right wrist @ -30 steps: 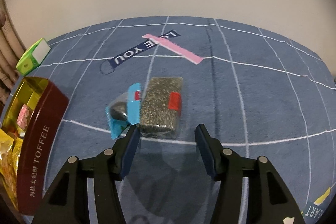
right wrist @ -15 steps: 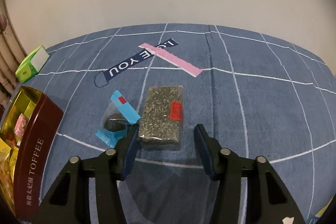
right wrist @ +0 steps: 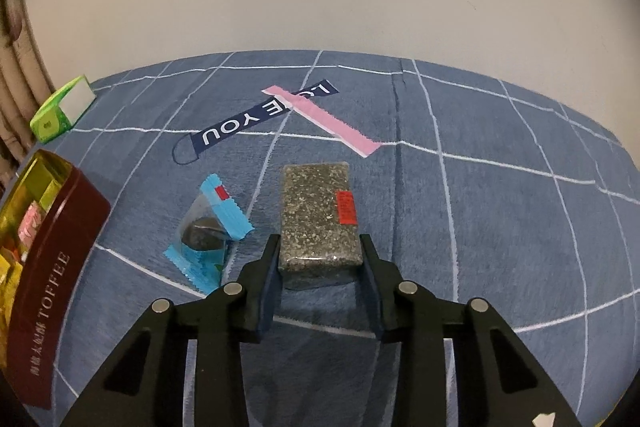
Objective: Organize snacks
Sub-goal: 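Grasp the blue-wrapped candy with the left tool while the right holds the granola block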
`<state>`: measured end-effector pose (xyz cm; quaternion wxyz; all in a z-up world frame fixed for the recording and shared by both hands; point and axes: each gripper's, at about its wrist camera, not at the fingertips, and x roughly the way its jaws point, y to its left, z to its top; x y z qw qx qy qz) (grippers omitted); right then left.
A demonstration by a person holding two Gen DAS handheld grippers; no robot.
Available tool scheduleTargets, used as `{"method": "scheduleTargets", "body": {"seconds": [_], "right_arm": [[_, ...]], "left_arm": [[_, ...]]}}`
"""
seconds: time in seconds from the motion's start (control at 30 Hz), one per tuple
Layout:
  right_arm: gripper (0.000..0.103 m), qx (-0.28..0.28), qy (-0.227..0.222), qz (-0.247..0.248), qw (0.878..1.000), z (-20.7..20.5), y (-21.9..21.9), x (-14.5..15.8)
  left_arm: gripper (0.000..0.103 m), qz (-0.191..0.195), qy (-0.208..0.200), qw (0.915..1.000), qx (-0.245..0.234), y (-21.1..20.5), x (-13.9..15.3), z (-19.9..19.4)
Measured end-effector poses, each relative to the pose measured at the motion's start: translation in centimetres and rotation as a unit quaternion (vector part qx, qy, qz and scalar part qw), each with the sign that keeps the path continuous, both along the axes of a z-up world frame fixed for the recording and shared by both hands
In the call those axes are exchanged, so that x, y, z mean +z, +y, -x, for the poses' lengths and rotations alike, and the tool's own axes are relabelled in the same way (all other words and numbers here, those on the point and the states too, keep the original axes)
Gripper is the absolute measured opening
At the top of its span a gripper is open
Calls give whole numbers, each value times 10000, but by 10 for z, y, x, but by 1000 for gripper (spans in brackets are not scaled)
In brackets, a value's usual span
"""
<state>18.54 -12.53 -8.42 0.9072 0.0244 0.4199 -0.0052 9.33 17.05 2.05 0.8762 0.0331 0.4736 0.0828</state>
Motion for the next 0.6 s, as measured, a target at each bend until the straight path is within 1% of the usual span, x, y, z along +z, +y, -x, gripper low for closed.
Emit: {"method": "scheduleTargets", "body": {"seconds": [0.07,0.17,0.2,0.33,0.47,0.6], "right_arm": [[33,35,-1,3,10000,-1,-1,0],[32,18,2,3,10000,0,-8,1],[32,1,67,19,10000,2,-11,1],[32,-54,78,83,9999,11,-30,0],[32,-118,89,148,9998,22,-51,0],[32,-222,96,187,9995,34,-72,0]], "left_arm": [[56,2,17,9999,-129,-14,0,-3],[56,110,35,9993,-347,-37,-3,-7],[56,121,38,9991,-407,-45,-5,-8],[56,188,82,9974,-696,-75,-15,-14],[56,310,45,9942,-1027,-104,-22,-17],[56,551,24,9897,-1321,-129,-29,-28]]}}
